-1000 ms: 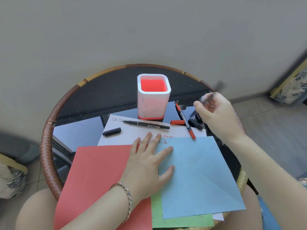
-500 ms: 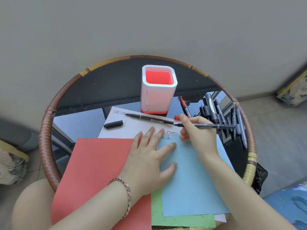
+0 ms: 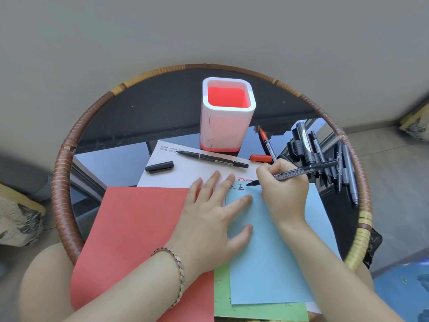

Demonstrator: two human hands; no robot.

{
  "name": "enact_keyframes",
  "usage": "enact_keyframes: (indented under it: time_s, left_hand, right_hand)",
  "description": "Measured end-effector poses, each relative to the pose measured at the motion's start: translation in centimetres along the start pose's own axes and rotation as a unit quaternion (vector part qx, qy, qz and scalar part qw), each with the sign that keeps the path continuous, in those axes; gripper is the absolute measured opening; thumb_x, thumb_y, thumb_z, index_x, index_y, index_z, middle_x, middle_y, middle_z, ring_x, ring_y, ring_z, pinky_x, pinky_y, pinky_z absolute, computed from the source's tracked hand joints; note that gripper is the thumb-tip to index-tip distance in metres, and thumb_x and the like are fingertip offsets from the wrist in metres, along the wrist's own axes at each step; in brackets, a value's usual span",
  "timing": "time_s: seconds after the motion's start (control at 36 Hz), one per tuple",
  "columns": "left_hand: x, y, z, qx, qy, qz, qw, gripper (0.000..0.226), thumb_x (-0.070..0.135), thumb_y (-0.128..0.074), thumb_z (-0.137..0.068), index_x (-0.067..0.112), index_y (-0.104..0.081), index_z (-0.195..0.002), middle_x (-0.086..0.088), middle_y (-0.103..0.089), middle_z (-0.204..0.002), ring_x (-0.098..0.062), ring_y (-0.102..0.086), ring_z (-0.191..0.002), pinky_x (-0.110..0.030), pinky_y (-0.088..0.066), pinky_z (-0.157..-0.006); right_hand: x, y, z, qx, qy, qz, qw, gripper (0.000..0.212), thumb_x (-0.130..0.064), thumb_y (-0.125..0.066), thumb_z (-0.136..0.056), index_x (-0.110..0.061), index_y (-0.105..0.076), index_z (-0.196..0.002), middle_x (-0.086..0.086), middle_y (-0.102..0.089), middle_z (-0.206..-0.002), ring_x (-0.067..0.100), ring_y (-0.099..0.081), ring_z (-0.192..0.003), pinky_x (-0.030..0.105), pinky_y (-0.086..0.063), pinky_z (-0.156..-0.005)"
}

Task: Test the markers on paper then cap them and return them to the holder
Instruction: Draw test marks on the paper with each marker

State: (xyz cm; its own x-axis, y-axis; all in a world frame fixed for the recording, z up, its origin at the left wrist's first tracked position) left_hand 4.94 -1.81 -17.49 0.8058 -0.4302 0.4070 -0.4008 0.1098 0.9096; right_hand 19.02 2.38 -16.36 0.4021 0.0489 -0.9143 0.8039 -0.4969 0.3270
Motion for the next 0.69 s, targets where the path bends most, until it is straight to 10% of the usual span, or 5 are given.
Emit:
enact_keyframes:
  time_s: [0.53,0.69]
  left_hand:
    - [-0.17,-0.08,-0.02,-0.007,0.011,-0.007,1.0,0.049,0.052,-0.042,-0.077,0.036,-0.054,-0.121,-0.006,-0.04,-0.143,-0.029,-0.027,-0.136,-0.046,-0.013,-0.109]
    - [-0.16,-0.09,-0.02,-0.007,0.011,-0.005,1.0,0.05,0.054,-0.039,-0.077,0.037,-0.052,-0.123,-0.005,-0.038,-0.145,-0.027,-0.025,-0.137,-0.045,-0.011,-0.11]
  right_hand:
    - [-0.14,-0.06,-0.02,0.003,0.014,0.022,1.0,0.038,-0.004,-0.058,-0.073,-0.018,-0.036,-0.045,-0.003,-0.039,-0.038,0.023,-0.046,-0.049,0.021,-0.036,-0.052]
    - [-0.41,0.15,0.02,0.008,0.01,0.03,0.999,0.029,-0.018,-0.049,-0.066,-0.021,-0.032,-0.043,-0.008,-0.043,-0.037,0.039,-0.047,-0.05,0.049,-0.043,-0.089]
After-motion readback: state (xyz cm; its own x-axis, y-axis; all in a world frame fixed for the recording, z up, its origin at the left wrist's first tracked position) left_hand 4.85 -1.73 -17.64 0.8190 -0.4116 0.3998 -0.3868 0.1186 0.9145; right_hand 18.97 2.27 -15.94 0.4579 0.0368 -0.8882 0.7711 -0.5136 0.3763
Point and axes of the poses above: each hand's wrist, its own z-axis away from the middle knuckle, its own y-axis out of the back of the hand, x = y × z, the point moved 10 cm from there along -z, towards the middle knuckle
